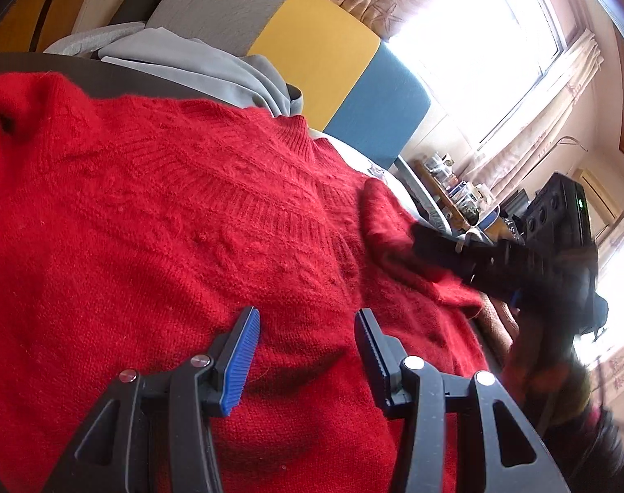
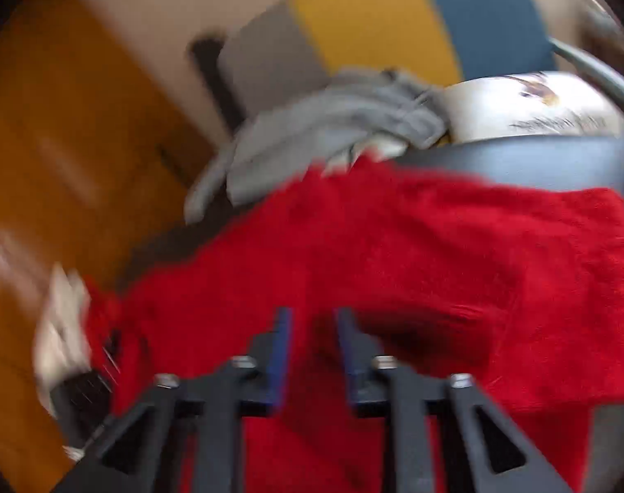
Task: Fold clothes
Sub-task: 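Grasp a sleeve cuff with the right gripper and fold it across the body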
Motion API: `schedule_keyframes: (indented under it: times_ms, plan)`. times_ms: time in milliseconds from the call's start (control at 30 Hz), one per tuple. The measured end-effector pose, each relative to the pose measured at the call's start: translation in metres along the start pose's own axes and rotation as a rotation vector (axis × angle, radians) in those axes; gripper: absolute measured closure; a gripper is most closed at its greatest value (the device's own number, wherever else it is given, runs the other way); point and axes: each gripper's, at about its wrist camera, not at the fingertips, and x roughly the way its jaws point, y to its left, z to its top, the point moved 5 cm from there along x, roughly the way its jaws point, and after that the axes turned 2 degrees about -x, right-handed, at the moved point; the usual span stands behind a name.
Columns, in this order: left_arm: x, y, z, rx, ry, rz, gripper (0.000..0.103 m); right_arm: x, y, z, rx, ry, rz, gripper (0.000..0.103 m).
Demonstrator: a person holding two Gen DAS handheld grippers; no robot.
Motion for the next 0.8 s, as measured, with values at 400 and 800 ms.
schedule_keyframes:
  times_ms: [400,800]
  plan:
    - [0.014,-0.077,0.026,0.378,0.073,0.09,0.052,-0.056,-0.027,-0.085,-0.004,-0.037,-0.198,0.015]
    - [0.121,-0.157,0.024,0.977,0.317,0.234,0.052,-0.073,-0.065,-0.097,0.152,-0.164,0.012,0.007]
